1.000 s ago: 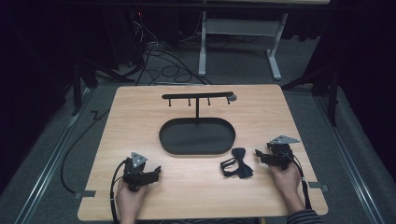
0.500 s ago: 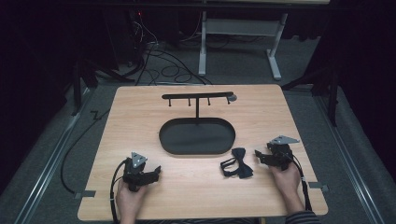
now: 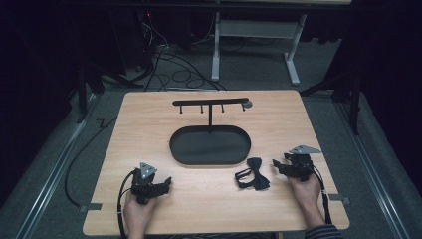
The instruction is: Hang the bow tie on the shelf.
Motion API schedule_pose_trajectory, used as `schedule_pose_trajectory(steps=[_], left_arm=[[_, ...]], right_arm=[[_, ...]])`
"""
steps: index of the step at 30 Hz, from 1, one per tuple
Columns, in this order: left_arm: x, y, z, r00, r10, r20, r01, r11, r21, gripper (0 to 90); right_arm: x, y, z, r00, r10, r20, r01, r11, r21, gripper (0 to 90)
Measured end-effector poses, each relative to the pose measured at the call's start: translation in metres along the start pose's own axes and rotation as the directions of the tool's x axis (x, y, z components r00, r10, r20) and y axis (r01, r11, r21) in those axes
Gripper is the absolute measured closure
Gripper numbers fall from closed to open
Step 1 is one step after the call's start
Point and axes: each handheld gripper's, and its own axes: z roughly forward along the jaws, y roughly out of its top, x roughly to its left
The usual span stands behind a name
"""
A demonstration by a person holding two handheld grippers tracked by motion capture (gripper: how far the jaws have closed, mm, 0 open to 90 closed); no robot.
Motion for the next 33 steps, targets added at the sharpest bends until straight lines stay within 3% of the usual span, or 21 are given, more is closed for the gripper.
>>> schedule_pose_trajectory(steps=[7,17,23,33], left_arm=[[0.0,0.0,0.0,1.0,0.0,-0.001,0.0,1.0,0.0,20.8],[0.0,0.0,0.0,1.0,0.0,-0.001,0.0,1.0,0.0,20.8],[0.0,0.0,0.0,1.0,0.0,-0.001,0.0,1.0,0.0,20.8],[0.0,0.0,0.0,1.0,0.0,-0.001,0.0,1.0,0.0,20.8]], right_arm=[[0.005,0.002,-0.011,0.9994,-0.028,-0.017,0.028,0.999,-0.044,43.9],[0.022,0.009,-0.031,0.9933,-0.046,-0.106,0.037,0.996,-0.083,50.0],[0.038,0.018,-0.035,0.9826,-0.099,-0.157,0.085,0.992,-0.09,53.7],[0.059,0.026,-0.026,0.9659,-0.14,-0.218,0.128,0.989,-0.068,55.6]])
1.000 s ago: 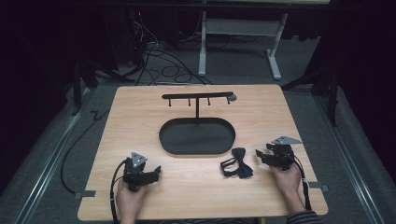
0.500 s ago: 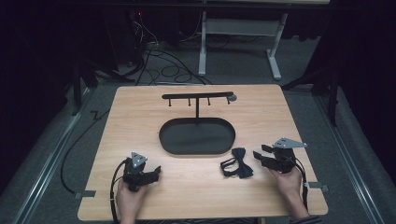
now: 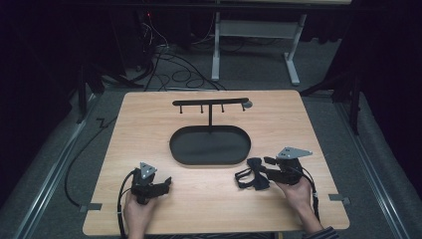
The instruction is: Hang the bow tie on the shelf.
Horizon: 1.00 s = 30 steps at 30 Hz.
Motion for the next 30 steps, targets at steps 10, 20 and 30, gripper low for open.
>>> schedule_pose_trajectory(steps=[10,20,30], left_arm=[[0.0,0.0,0.0,1.0,0.0,0.0,0.0,1.0,0.0,20.8],[0.0,0.0,0.0,1.0,0.0,0.0,0.0,1.0,0.0,20.8],[0.0,0.0,0.0,1.0,0.0,0.0,0.0,1.0,0.0,20.8]], right_arm=[[0.014,0.005,0.012,0.9977,-0.047,-0.048,0.048,0.999,0.024,55.7],[0.021,0.007,0.028,0.9947,-0.065,-0.079,0.07,0.996,0.062,55.3],[0.022,0.007,0.04,0.9941,-0.062,-0.089,0.071,0.993,0.098,55.4]])
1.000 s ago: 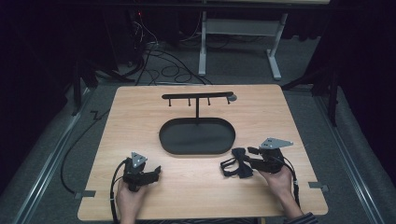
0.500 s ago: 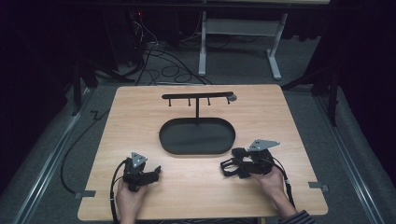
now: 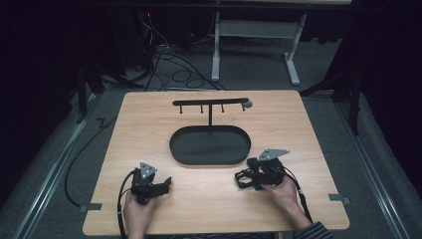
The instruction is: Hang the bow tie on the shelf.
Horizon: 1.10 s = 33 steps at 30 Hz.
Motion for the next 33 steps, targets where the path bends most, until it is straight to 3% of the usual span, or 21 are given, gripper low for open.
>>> schedule_pose_trajectory(steps=[12,22,26,33], left_arm=[[0.0,0.0,0.0,1.0,0.0,0.0,0.0,1.0,0.0,20.8],[0.0,0.0,0.0,1.0,0.0,0.0,0.0,1.0,0.0,20.8],[0.0,0.0,0.0,1.0,0.0,0.0,0.0,1.0,0.0,20.8],[0.0,0.0,0.0,1.0,0.0,0.001,0.0,1.0,0.0,20.8]], right_arm=[[0.001,-0.003,0.012,0.9996,-0.028,0.008,0.028,0.998,0.056,68.3],[0.002,-0.005,0.015,0.9987,-0.05,0.0,0.05,0.996,0.08,87.2],[0.003,-0.005,0.016,0.997,-0.077,0.005,0.076,0.994,0.078,89.9],[0.004,-0.004,0.011,0.9976,-0.069,0.001,0.069,0.996,0.063,90.0]])
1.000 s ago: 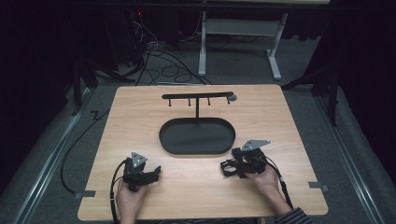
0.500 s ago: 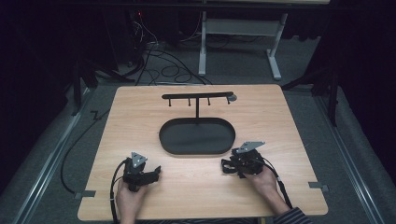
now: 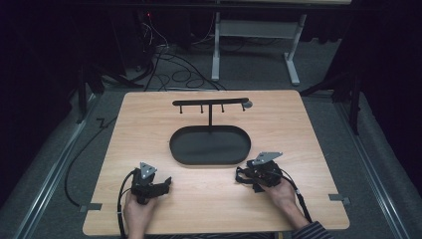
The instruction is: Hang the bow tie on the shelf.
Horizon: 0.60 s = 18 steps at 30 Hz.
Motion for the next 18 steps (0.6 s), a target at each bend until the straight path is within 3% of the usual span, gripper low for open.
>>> schedule_pose_trajectory(steps=[18], left_arm=[[0.0,0.0,0.0,1.0,0.0,0.0,0.0,1.0,0.0,20.8]], right_arm=[[-0.009,0.005,-0.028,0.9993,0.034,0.012,-0.033,0.995,-0.094,90.0]])
